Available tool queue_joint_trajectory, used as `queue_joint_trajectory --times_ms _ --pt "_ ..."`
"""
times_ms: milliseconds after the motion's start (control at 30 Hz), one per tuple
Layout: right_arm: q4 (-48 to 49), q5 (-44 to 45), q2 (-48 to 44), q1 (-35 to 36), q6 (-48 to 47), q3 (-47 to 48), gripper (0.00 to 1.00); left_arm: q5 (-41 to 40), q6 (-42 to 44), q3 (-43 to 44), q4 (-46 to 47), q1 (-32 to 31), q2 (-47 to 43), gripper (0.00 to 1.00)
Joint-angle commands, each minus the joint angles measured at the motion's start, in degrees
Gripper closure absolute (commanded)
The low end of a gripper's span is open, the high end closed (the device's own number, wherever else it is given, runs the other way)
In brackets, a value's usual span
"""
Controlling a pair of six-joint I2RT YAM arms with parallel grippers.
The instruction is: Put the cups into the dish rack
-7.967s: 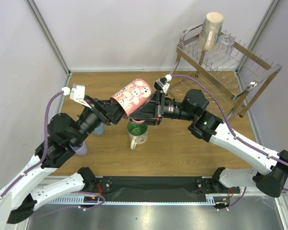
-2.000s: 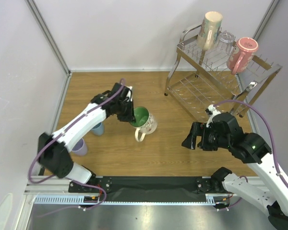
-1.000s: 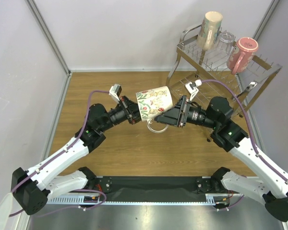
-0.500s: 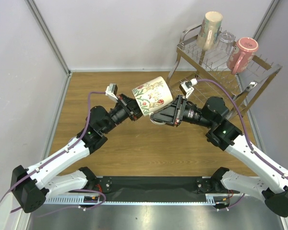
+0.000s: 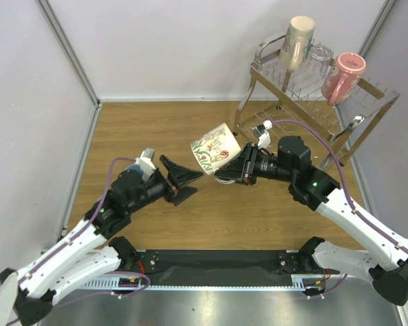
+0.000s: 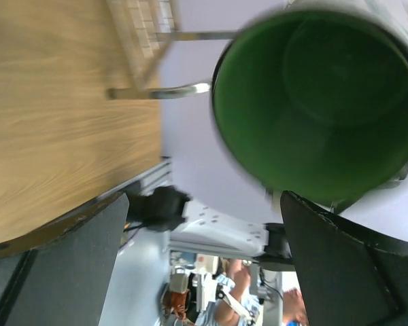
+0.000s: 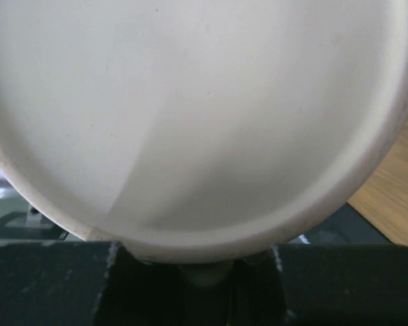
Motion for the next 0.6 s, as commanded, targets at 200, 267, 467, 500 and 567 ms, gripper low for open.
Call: queue_joint_trajectory --times_ms 200,267,467,500,567 --pt "1.76 3.86 -0.13 -2.63 -6.07 0.91 1.0 -10.28 7.57 5.78 -31.48 5.95 -12.17 0.0" --pt "2.29 3.6 0.49 -2.89 -5.98 0.64 1.0 -12.82 11.26 9.74 -35.26 5.95 -11.56 0.0" --pt "2.73 4.04 2.25 -3.85 -8.09 -0.94 1.0 -15.03 19.96 19.58 -43.08 6.04 -5.67 0.02" --pt "3.69 4.04 2.51 -4.12 -8.35 -1.81 1.0 -15.56 21.8 21.86 -44.83 6.04 -5.05 0.02" --pt "4.22 4.04 4.35 -5.0 -9.14 -1.99 1.0 -16.09 23.83 24.33 -46.25 6.04 -3.13 0.02"
